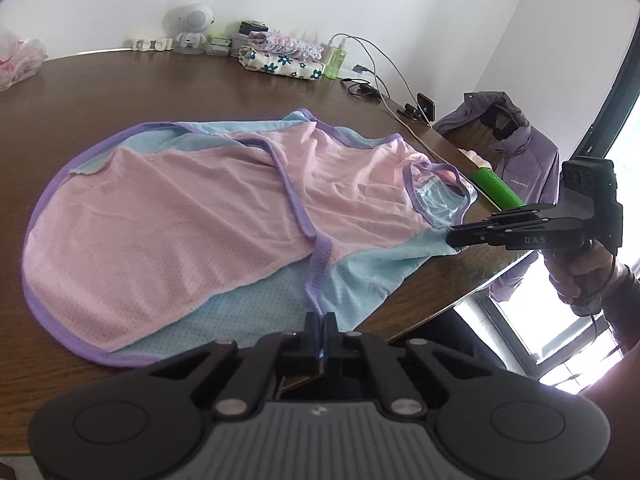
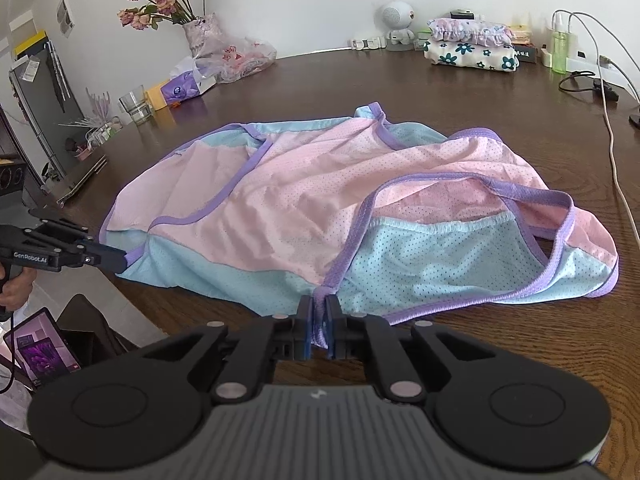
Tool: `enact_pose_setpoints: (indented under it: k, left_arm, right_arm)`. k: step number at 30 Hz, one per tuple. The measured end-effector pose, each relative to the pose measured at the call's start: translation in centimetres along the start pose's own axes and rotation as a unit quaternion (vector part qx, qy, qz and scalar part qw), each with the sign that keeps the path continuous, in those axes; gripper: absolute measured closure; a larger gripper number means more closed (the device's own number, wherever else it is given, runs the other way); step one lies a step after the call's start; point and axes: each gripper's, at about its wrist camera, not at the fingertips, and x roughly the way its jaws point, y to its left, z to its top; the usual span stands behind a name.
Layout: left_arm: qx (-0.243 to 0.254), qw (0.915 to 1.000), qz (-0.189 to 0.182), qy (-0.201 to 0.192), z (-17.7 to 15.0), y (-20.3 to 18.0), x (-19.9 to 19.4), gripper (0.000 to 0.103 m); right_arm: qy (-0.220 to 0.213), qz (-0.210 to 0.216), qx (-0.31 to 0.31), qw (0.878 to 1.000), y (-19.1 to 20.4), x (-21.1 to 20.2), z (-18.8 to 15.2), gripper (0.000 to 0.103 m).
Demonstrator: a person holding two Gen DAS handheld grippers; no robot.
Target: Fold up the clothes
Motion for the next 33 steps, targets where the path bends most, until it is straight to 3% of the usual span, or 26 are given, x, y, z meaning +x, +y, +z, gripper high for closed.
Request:
enact_pose_setpoints:
  k: [7, 9, 11, 12, 15, 17, 20, 24, 26, 27, 29, 33]
  left_arm:
    - [-0.005, 1.0, 0.007, 0.001, -1.0, 0.6, -1.4, 0.103]
    - [-0.012, 0.9999, 0.001, -0.011, -0.9, 0.7, -1.7, 0.1]
    - [-0.02, 0.9993, 0.002, -0.033, -0.4, 0.7, -2.0, 0.093]
    - [-0.023, 0.9989, 0.002, -0.04, -0.1, 0.8, -1.9, 0.088]
    - [-0.025, 0.9993, 0.011, -0.023, 0.4, 0.9, -0.5, 0.087]
    - [-0.018, 0.9995, 0.022, -0.011, 0.4, 0.9, 0.1, 0.09]
    - [-0.025, 0.999, 0.035, -0.005, 0.2, 1.7, 0.0, 0.097]
    - [-0.04, 0.9981, 0.046, 0.001, 1.0, 3.2, -0.2, 0.098]
    - [-0.058, 0.9976, 0.039, 0.001, 2.9, 4.0, -0.5, 0.088]
    - [-0.068, 0.9967, 0.044, -0.004, 4.3, 4.3, 0.4, 0.075]
    - [-0.088, 0.9946, 0.053, -0.015, 7.3, 4.9, 2.0, 0.057]
    - [-0.129, 0.9885, 0.07, -0.037, 13.1, 6.2, 5.4, 0.054]
  right_arm:
    - [-0.003, 0.012, 0.035, 0.999, -1.3, -0.9, -0.3, 0.097]
    - [-0.008, 0.017, 0.025, 1.0, -1.4, -1.4, -0.4, 0.091]
    - [-0.022, 0.018, 0.01, 1.0, -1.2, -2.0, -0.5, 0.069]
    - [-0.025, 0.021, 0.001, 0.999, -1.1, -2.1, -0.5, 0.068]
    - [-0.028, 0.025, -0.019, 0.999, -0.4, -1.9, -0.5, 0.071]
    - [-0.018, 0.021, -0.028, 0.999, -0.1, -1.4, -0.7, 0.093]
    - [0.009, 0.012, -0.051, 0.999, 0.1, -1.4, -1.1, 0.098]
    - [0.033, 0.043, -0.041, 0.998, -0.3, -1.9, -0.7, 0.097]
    - [0.011, 0.067, -0.016, 0.998, -1.0, -2.7, 0.9, 0.092]
    - [-0.005, 0.072, -0.009, 0.997, -1.3, -3.1, 2.1, 0.09]
    - [-0.046, 0.05, -0.011, 0.998, -1.6, -2.9, 4.9, 0.073]
    - [-0.074, -0.013, -0.005, 0.997, -2.7, 1.6, 12.3, 0.064]
